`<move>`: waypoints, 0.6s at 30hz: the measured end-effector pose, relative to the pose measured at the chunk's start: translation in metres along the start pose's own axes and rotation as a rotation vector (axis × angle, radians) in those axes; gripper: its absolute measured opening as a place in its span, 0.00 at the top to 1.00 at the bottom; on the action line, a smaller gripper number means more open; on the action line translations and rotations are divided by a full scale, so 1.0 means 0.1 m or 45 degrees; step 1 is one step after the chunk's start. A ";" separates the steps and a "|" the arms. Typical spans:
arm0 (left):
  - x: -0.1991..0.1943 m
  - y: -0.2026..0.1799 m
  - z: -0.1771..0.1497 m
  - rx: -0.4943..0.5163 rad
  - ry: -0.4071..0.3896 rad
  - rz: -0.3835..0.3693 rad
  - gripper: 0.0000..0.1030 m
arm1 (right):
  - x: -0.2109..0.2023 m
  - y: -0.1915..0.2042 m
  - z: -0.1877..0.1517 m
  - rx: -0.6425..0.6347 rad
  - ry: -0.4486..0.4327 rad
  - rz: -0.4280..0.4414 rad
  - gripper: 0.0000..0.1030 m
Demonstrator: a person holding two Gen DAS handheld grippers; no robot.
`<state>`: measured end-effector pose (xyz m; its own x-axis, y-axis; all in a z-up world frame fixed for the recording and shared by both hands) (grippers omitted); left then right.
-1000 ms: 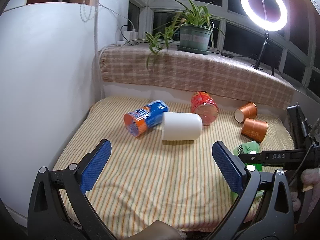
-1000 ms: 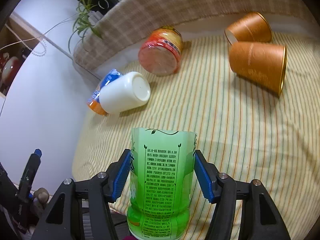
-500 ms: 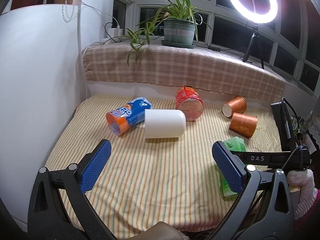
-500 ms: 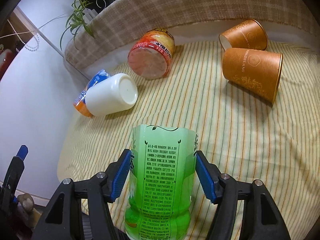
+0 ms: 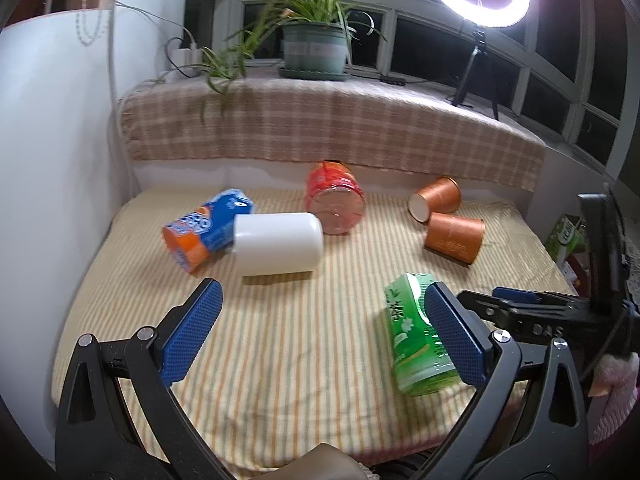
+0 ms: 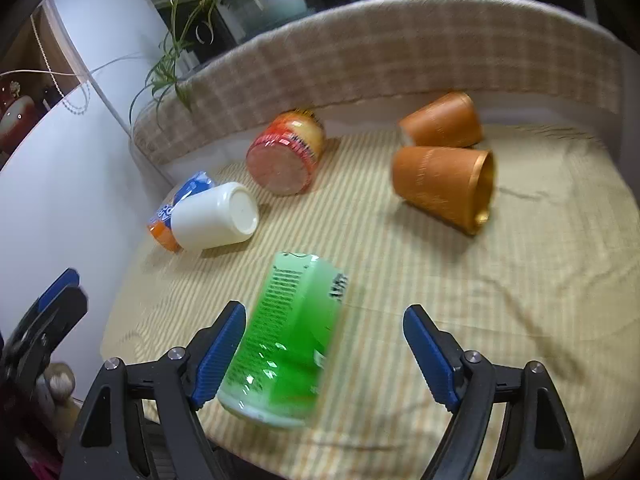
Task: Flip cup upright
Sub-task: 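Close the left gripper on the green bottle while the right gripper releases it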
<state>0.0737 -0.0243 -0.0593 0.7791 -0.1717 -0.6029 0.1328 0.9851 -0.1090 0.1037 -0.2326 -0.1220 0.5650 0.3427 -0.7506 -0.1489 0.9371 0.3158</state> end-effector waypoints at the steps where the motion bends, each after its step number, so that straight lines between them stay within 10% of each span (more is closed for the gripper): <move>1: 0.01 -0.02 0.00 0.002 0.005 -0.009 0.01 | -0.05 -0.02 -0.01 -0.005 -0.013 -0.018 0.19; 18: 0.71 -0.36 0.01 -0.107 0.375 -0.376 0.01 | -0.56 -0.63 -0.35 0.106 -0.098 -0.193 0.18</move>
<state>0.1246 -0.0715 -0.0974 0.5053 -0.4529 -0.7345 0.2642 0.8915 -0.3680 0.0532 -0.3090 -0.1198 0.6368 0.1887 -0.7476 0.0087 0.9678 0.2517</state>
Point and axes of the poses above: each gripper's, at about its wrist camera, not at the fingertips, and x roughly the way its jaws point, y to its left, z to its top, the point moved 5 cm from there along x, roughly the way its jaws point
